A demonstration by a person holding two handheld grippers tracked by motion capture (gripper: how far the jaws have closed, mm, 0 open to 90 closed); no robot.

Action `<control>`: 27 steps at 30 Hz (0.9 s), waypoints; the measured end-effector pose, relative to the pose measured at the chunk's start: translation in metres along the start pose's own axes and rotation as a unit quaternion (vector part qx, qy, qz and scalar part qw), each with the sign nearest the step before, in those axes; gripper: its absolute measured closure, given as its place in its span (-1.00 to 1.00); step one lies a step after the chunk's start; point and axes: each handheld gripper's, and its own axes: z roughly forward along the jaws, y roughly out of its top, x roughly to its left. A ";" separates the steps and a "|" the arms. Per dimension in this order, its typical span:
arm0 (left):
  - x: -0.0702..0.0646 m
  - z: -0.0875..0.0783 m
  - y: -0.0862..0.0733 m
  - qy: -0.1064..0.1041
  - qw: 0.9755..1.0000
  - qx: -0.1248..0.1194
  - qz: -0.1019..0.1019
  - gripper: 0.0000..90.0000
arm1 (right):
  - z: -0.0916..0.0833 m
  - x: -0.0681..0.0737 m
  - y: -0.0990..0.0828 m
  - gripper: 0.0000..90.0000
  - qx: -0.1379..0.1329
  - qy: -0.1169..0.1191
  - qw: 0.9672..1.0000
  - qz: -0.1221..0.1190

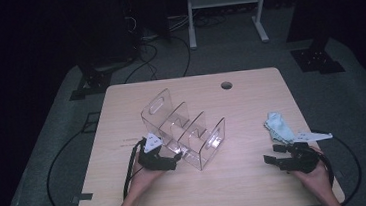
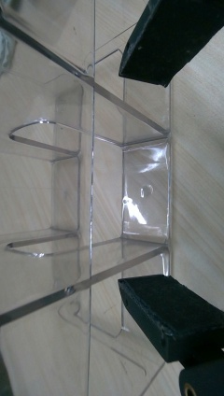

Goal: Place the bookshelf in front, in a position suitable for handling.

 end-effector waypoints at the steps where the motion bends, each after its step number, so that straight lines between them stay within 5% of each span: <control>1: 0.001 0.001 -0.001 -0.001 1.000 0.000 -0.002 -0.98 | 0.000 0.000 0.000 -0.39 0.001 -0.001 1.000 0.000; 9: 0.005 0.009 -0.001 0.003 1.000 -0.003 -0.013 -0.98 | -0.005 -0.010 0.006 -0.39 0.009 -0.033 0.999 -0.007; 11: 0.004 0.013 0.002 0.006 1.000 -0.008 -0.005 -0.98 | -0.011 -0.023 0.016 -0.38 0.008 -0.077 0.997 -0.011; 16: 0.000 0.015 0.003 0.008 0.999 -0.035 0.011 -0.87 | -0.011 -0.045 0.028 -0.33 0.006 -0.119 0.993 0.009; 24: 0.001 0.016 0.000 0.005 0.999 -0.045 0.007 -0.82 | 0.030 -0.080 0.055 -0.10 0.032 -0.188 0.981 0.028; 27: 0.000 0.016 0.000 0.005 0.999 -0.046 0.005 -0.82 | 0.040 -0.087 0.056 -0.05 0.040 -0.192 0.980 0.041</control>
